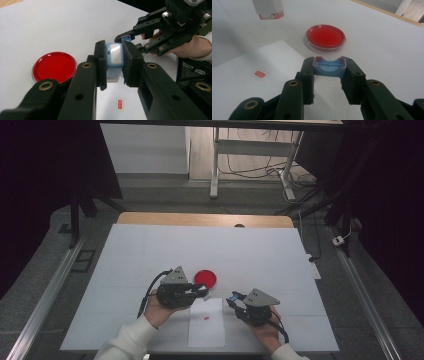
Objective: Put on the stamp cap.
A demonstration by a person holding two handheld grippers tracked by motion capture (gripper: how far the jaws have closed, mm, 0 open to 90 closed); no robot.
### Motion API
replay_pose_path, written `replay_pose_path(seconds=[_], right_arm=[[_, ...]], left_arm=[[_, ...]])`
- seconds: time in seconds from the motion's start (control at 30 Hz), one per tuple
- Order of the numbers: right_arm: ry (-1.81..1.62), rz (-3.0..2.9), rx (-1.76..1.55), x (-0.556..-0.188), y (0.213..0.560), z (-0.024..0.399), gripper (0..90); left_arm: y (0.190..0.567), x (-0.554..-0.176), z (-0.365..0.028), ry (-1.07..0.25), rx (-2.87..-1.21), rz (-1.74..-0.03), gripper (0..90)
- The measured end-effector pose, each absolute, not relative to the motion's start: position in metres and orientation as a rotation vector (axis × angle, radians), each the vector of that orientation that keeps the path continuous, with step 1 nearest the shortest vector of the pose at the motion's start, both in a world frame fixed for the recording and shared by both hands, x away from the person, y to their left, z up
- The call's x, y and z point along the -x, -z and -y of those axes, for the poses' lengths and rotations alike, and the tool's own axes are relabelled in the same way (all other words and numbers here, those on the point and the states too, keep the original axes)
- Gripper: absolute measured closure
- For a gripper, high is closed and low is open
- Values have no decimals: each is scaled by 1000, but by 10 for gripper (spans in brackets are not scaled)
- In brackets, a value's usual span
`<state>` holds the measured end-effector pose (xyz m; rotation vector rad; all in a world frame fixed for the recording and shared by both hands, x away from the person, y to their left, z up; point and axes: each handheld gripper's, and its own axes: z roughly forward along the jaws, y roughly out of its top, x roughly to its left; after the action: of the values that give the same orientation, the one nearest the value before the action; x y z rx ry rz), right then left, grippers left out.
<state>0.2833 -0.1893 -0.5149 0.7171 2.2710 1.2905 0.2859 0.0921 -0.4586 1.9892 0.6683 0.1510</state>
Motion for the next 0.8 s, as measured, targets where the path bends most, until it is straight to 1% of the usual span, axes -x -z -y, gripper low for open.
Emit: replay_pose_path(seconds=[0.4,0.8], right_arm=[[-1300,-2296,-652,-281,517,166,643],[-1313,-2298,-614,-280,518,151,642]], left_arm=[[458,-285,-91,-155,-1978,-669,748],[458,-285,-91,-151,-1972,-670,748]])
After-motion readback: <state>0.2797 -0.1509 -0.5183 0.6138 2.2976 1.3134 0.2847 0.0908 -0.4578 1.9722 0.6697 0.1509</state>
